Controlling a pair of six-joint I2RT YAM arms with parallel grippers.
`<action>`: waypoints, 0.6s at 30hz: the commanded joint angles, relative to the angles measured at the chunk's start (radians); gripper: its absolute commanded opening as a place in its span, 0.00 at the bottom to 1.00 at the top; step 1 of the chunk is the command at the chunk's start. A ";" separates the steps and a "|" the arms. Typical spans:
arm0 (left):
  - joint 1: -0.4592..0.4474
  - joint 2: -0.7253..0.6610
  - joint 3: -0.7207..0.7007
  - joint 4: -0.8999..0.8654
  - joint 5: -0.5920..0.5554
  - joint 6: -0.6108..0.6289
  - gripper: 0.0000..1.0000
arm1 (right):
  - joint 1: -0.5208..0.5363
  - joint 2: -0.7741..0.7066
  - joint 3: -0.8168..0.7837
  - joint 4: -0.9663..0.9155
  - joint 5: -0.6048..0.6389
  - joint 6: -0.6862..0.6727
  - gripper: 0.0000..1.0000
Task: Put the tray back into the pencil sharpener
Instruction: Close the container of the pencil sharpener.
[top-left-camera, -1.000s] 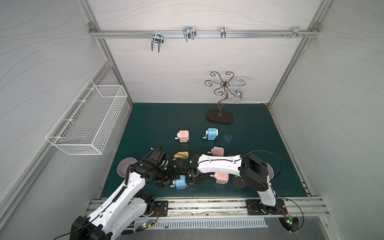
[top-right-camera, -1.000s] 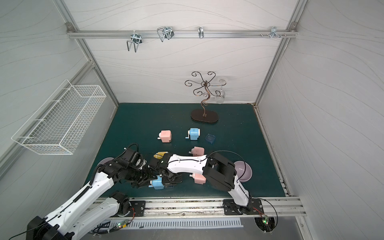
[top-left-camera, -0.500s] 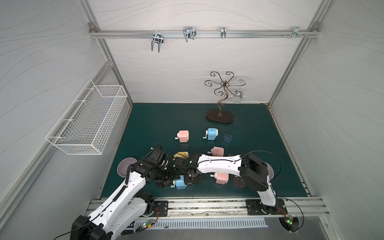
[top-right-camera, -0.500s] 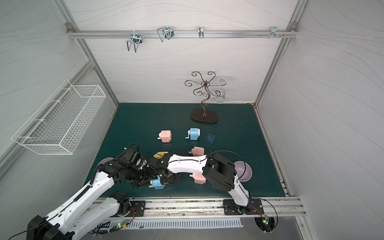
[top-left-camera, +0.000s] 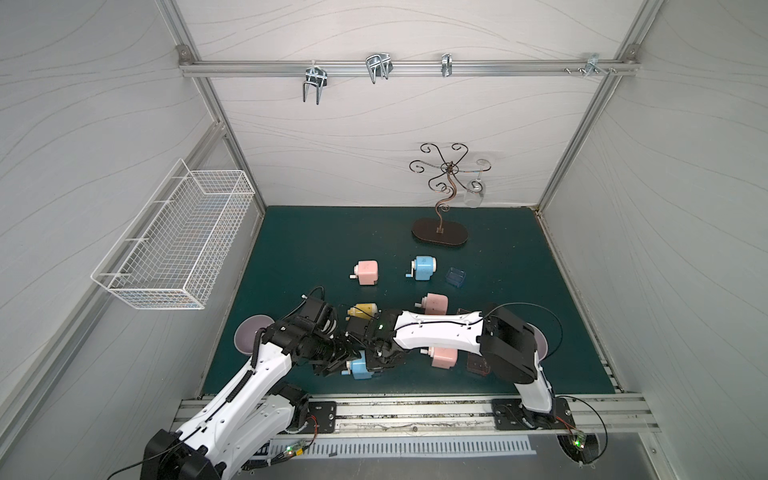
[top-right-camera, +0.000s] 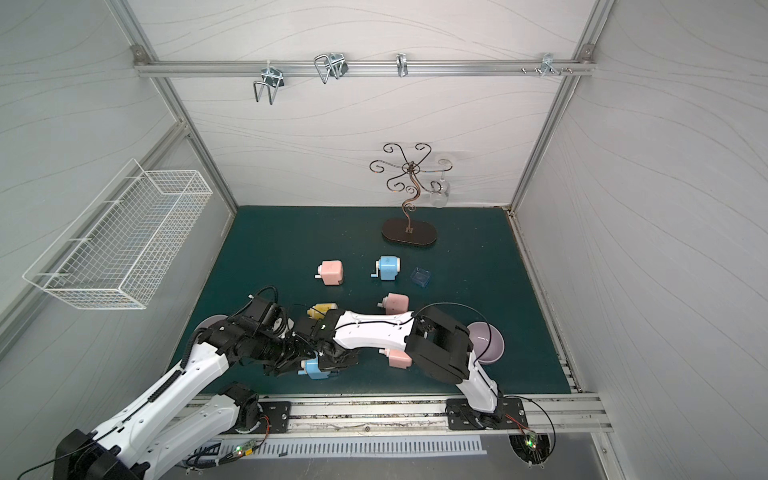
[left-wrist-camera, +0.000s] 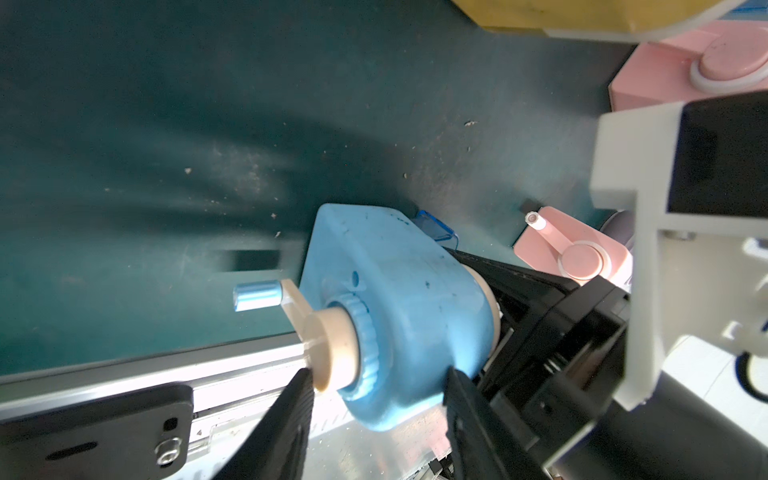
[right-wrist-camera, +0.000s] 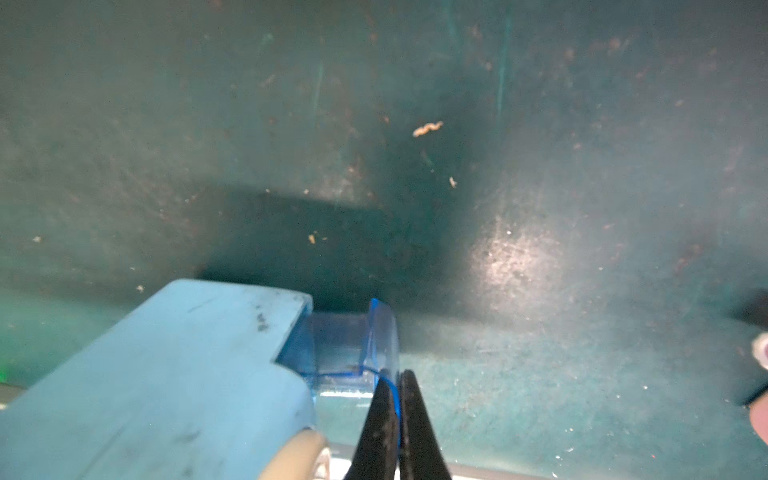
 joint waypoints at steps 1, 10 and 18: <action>0.003 0.010 0.021 -0.006 -0.017 0.011 0.54 | 0.018 -0.035 -0.012 0.048 -0.021 -0.016 0.00; 0.003 0.017 0.021 -0.004 -0.014 0.011 0.54 | 0.018 -0.042 -0.011 0.085 -0.043 -0.024 0.00; 0.003 0.020 0.021 -0.004 -0.011 0.011 0.54 | 0.018 -0.057 -0.025 0.138 -0.064 -0.028 0.00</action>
